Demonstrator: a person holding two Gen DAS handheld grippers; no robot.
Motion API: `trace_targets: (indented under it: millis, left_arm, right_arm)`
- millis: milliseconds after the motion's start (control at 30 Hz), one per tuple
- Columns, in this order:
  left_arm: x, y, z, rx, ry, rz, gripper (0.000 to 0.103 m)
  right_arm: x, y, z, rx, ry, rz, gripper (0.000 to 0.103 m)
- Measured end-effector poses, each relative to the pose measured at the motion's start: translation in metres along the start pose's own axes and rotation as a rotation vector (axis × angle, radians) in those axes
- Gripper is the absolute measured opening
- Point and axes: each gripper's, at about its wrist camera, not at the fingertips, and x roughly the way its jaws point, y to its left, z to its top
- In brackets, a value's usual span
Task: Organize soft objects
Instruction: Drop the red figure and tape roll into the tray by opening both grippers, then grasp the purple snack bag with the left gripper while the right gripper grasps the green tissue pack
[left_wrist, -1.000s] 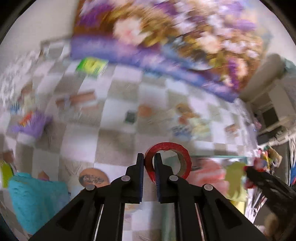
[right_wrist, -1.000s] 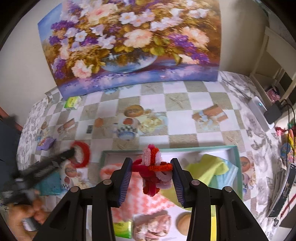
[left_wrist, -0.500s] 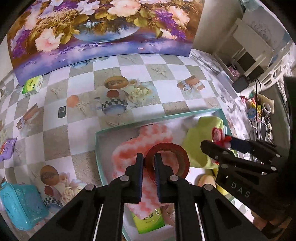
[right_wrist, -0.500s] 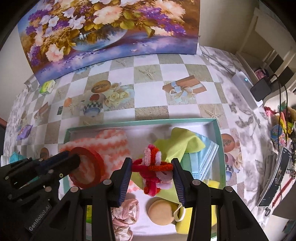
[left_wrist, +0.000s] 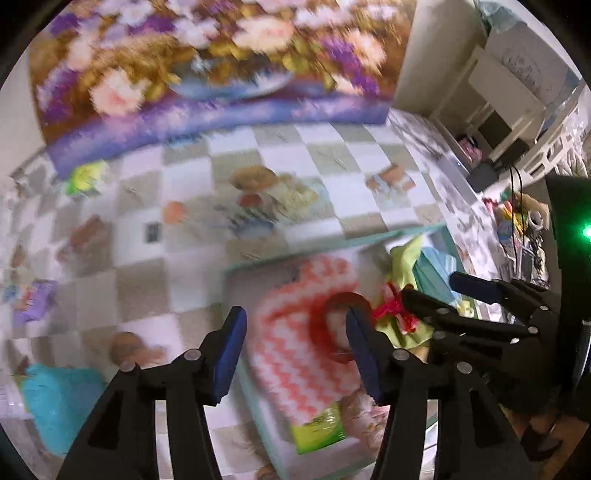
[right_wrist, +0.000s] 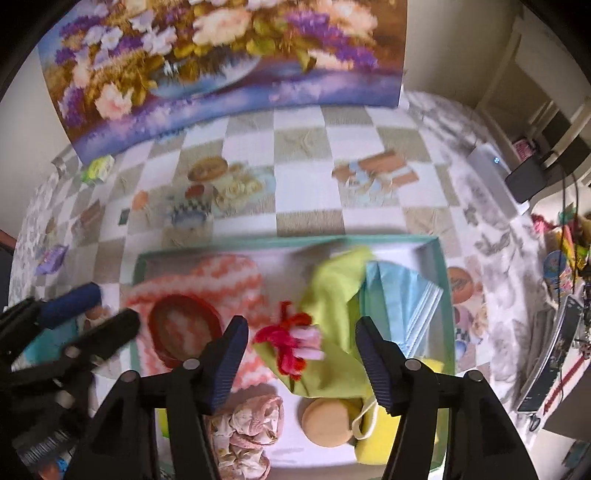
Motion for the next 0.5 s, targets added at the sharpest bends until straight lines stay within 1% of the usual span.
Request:
trace_targets:
  millis: [67,100,133,167,200,267,333,400,433,467,500]
  left_arm:
    - [-0.014,0.014,0.002,-0.030,-0.034,0.014,0.059]
    - [-0.023,0.026,0.002,-0.063,-0.053,0.012,0.063]
    - [-0.029,0.037,0.002,-0.094,-0.065,0.011,0.069]
    - [-0.034,0.052,0.002,-0.136,-0.080,0.011,0.072]
    - [-0.040,0.070,0.000,-0.187,-0.091,0.016,0.074]
    - [-0.044,0.102,-0.003,-0.267,-0.089,0.036,0.074]
    - [-0.046,0.140,-0.006,-0.332,-0.070,0.075,0.074]
    - [-0.052,0.184,-0.009,-0.401,-0.055,0.141,0.074]
    - [-0.054,0.196,-0.011,-0.417,-0.057,0.158,0.075]
    - [-0.056,0.214,-0.012,-0.436,-0.059,0.181,0.076]
    - [-0.058,0.235,-0.013,-0.462,-0.053,0.211,0.079]
  right_arm:
    - [-0.011,0.002,0.003,0.007,-0.034,0.003,0.064]
    - [-0.016,0.004,0.004,0.008,-0.050,0.008,0.064]
    - [-0.021,0.007,0.006,0.007,-0.069,0.017,0.064]
    - [-0.027,0.012,0.007,0.004,-0.089,0.029,0.064]
    - [-0.035,0.018,0.009,-0.005,-0.111,0.043,0.064]
    - [-0.043,0.033,0.012,-0.020,-0.144,0.064,0.064]
    - [-0.051,0.052,0.015,-0.043,-0.178,0.093,0.064]
    - [-0.054,0.074,0.019,-0.065,-0.200,0.140,0.064]
    - [-0.054,0.085,0.021,-0.074,-0.205,0.161,0.064]
    - [-0.052,0.099,0.025,-0.085,-0.209,0.189,0.064]
    - [-0.049,0.110,0.028,-0.094,-0.207,0.204,0.064]
